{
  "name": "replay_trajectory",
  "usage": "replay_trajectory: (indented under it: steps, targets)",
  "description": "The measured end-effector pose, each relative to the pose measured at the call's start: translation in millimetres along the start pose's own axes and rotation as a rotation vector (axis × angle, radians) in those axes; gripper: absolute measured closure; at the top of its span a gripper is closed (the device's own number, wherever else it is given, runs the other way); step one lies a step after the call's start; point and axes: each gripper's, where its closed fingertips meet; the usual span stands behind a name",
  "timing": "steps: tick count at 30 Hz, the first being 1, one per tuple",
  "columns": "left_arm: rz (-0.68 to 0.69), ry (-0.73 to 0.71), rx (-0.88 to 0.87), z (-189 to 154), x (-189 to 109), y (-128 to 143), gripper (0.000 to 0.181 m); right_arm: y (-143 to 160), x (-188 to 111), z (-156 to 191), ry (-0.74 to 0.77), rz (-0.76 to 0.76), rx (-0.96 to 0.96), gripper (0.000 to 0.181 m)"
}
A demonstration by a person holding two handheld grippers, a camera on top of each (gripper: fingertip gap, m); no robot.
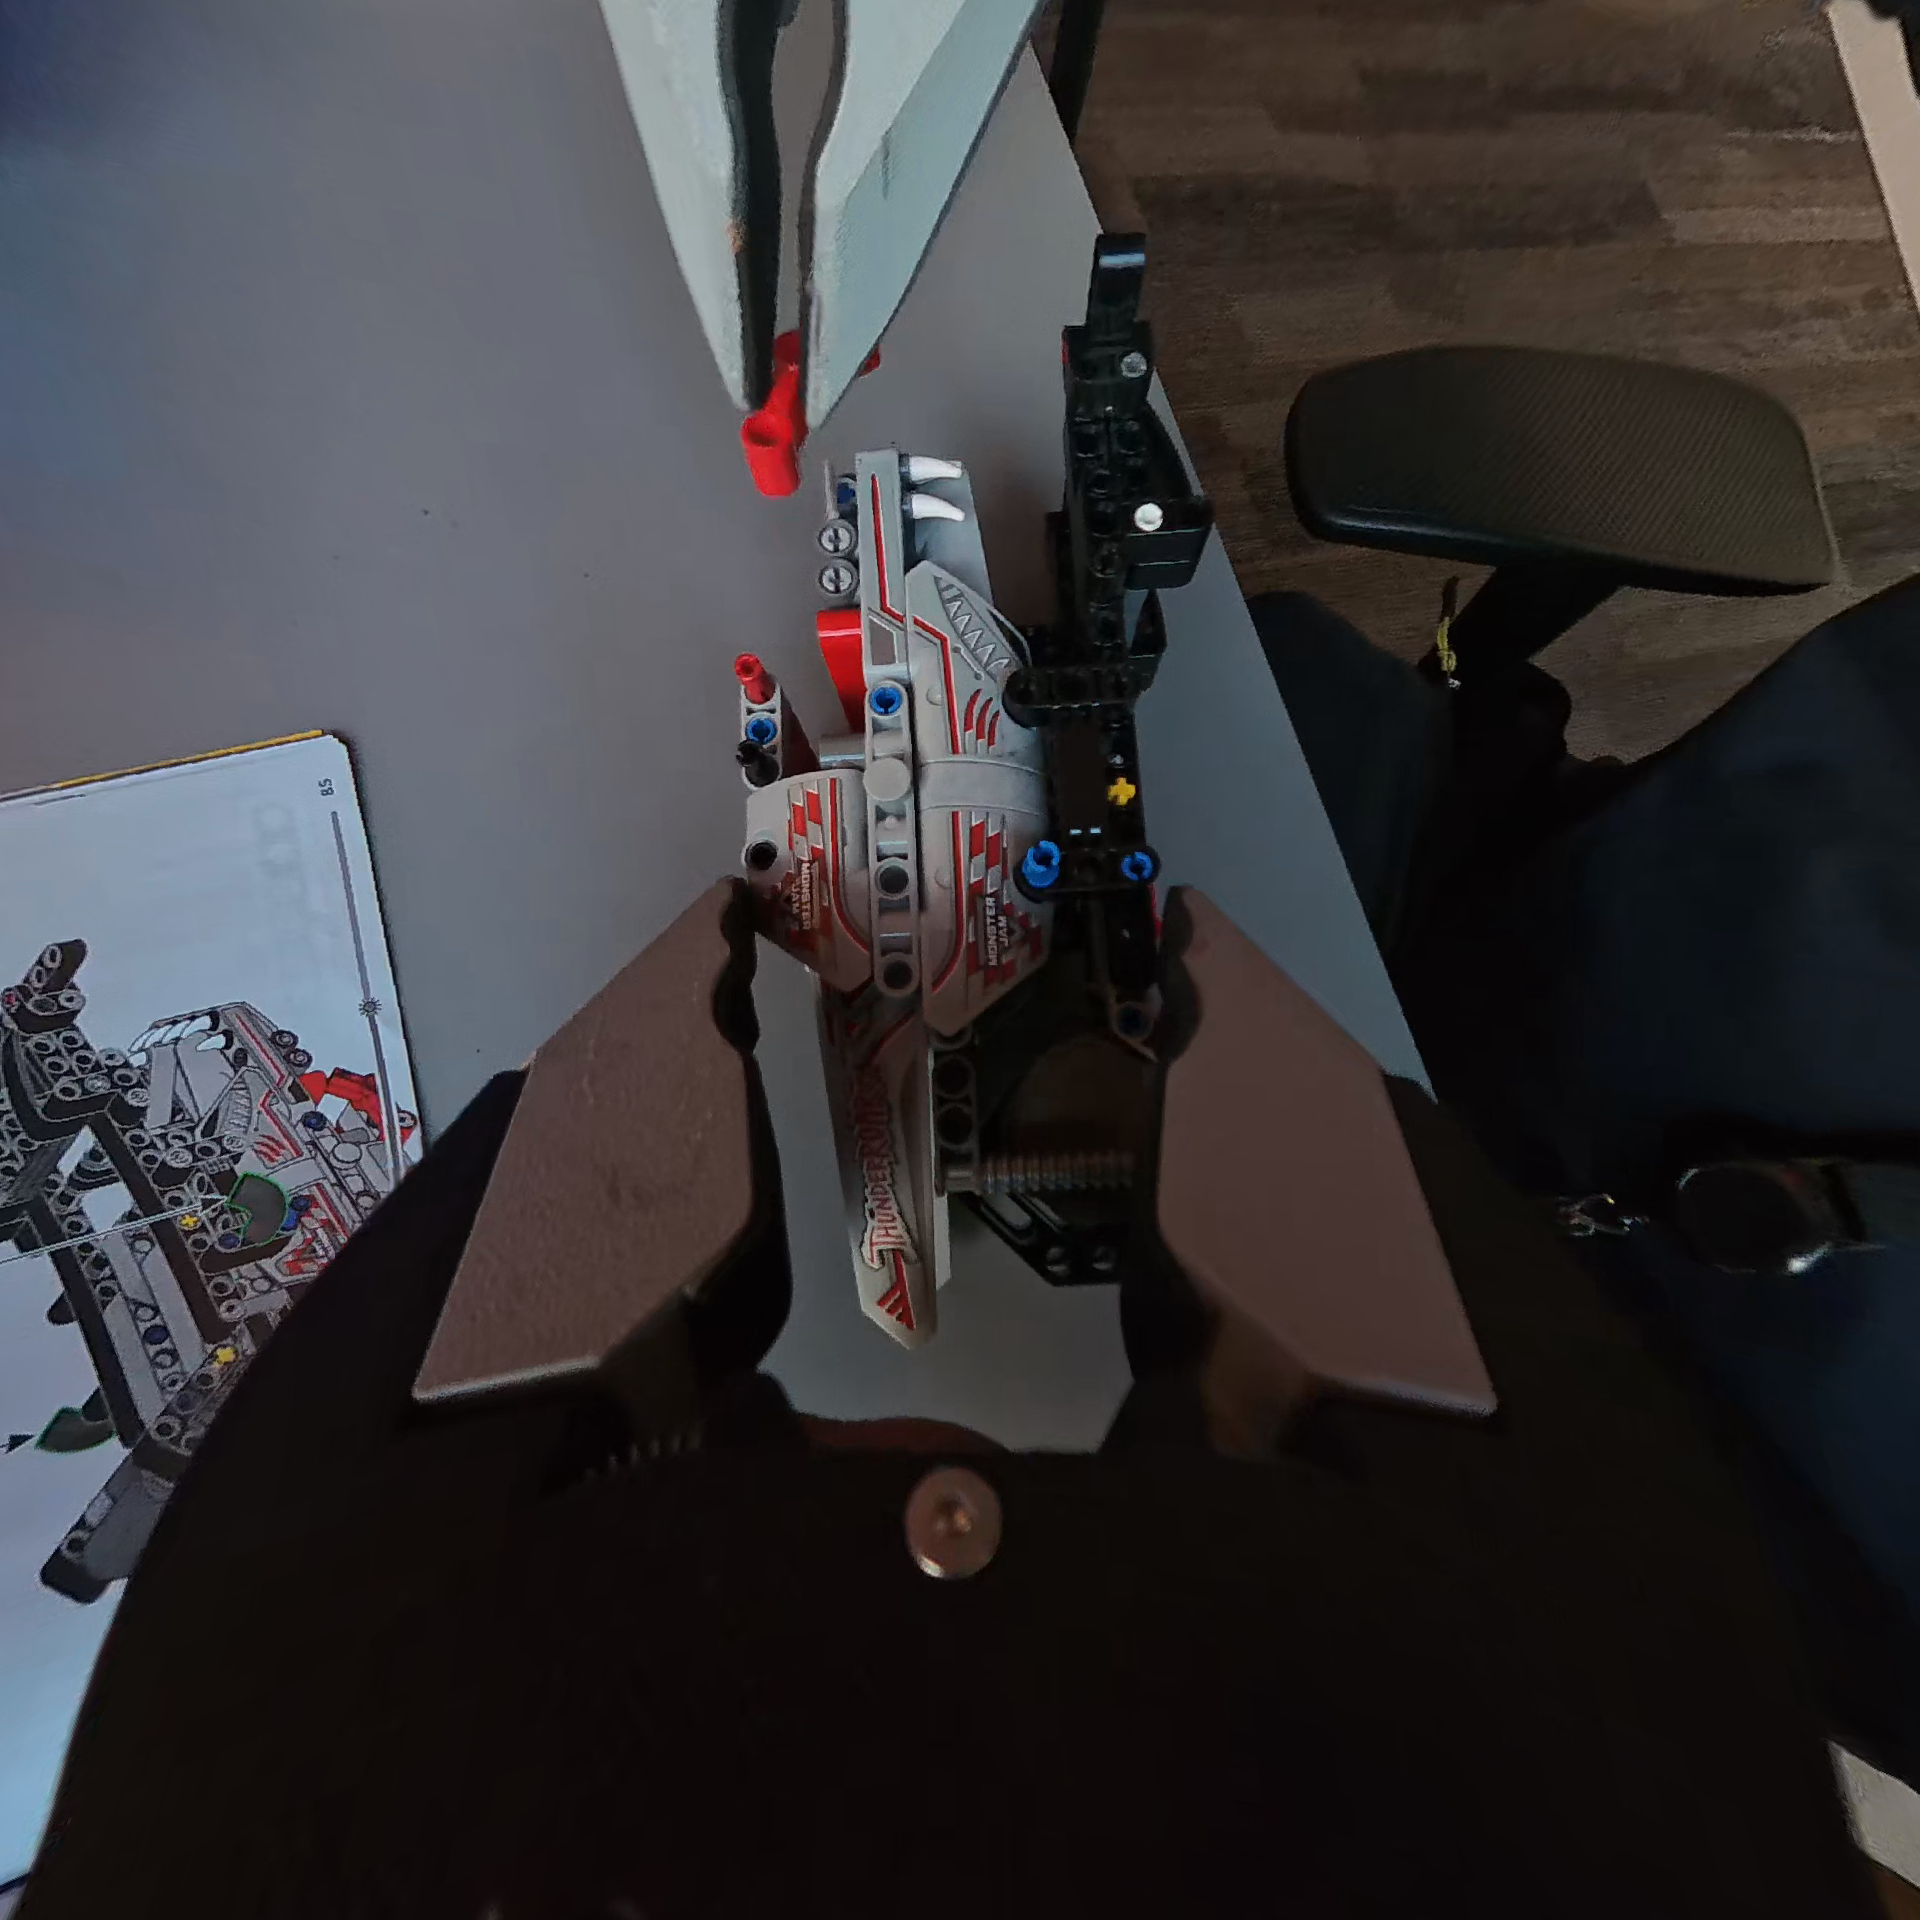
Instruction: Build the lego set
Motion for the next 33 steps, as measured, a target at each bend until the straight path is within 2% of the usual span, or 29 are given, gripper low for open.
replay_trajectory:
  steps: [5, 13, 21, 33]
  targets:
    - [-0.026, 0.012, 0.017, -1.2, -3.8, -5.4, 0.106, -4.6, 11.0, 0.5, -0.054, 0.090, -0.038, 0.178]
    - [0.040, -0.001, 0.060, -0.8, 3.0, 7.2, 0.104, -7.8, 31.8, -2.6, -0.136, 0.201, -0.115, 0.178]
    - [0.035, 0.014, 0.060, -1.0, 3.0, 6.8, 0.104, -5.7, 40.3, 1.5, -0.175, 0.227, -0.140, 0.178]
    - [0.037, 0.034, 0.069, -3.3, 3.2, 7.5, 0.104, -3.7, 40.1, 5.0, -0.319, 0.215, -0.206, 0.178]
Point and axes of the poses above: each gripper's, where its closed fingertips meet, x out along the fingers, y out of its underside, z = x × y across the jaws, and after that the axes turned 1 degree about -z, right-handed
